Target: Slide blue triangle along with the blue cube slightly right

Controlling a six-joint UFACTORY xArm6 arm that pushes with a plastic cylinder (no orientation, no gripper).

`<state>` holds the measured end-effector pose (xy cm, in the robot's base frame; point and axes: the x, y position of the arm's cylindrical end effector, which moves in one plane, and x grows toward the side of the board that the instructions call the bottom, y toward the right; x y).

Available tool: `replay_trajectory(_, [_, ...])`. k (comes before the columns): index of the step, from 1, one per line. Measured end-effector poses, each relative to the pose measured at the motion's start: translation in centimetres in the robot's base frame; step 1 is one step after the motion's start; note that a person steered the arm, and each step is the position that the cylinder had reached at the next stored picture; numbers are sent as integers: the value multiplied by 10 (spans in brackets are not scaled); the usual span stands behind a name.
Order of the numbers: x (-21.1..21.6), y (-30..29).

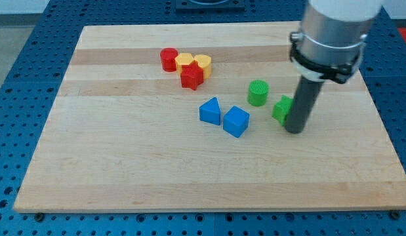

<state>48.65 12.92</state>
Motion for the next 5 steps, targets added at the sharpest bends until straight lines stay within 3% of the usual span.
replay_trajectory(2, [-38,-9])
replay_trajectory(3, [-36,-9])
replay_trajectory(5, [18,-18])
